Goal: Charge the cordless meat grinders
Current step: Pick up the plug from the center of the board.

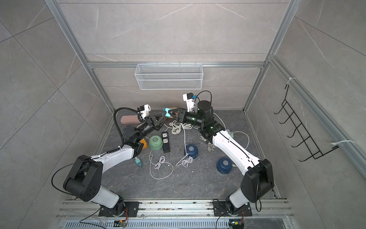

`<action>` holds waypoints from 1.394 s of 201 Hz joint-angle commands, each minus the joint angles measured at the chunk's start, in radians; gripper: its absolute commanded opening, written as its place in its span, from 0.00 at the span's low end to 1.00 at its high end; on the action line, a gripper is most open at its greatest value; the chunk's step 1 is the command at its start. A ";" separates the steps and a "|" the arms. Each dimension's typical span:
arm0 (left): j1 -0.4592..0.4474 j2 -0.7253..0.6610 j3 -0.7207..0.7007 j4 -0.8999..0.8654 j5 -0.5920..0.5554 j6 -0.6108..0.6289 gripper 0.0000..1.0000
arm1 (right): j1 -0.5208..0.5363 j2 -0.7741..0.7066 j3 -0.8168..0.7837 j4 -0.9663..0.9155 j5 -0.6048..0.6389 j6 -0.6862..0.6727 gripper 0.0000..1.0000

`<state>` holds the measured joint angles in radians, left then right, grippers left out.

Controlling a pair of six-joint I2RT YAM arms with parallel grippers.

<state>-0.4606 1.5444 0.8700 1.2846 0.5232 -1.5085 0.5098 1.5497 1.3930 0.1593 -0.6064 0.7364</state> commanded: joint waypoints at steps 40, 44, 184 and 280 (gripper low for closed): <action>-0.014 0.014 0.000 0.107 -0.027 0.008 0.00 | 0.017 0.032 -0.016 0.082 -0.029 0.061 0.31; -0.016 0.015 0.000 0.107 -0.026 0.008 0.00 | 0.020 0.032 -0.018 0.080 -0.029 0.062 0.31; -0.025 0.040 0.010 0.099 -0.009 -0.019 0.00 | 0.046 0.044 0.005 0.060 -0.042 0.042 0.30; -0.018 -0.063 -0.034 -0.220 -0.055 0.099 0.87 | 0.010 -0.030 0.020 -0.174 0.046 -0.042 0.00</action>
<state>-0.4759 1.5745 0.8486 1.2480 0.4931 -1.5097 0.5354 1.5875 1.3876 0.1524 -0.6178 0.7887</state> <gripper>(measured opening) 0.819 0.286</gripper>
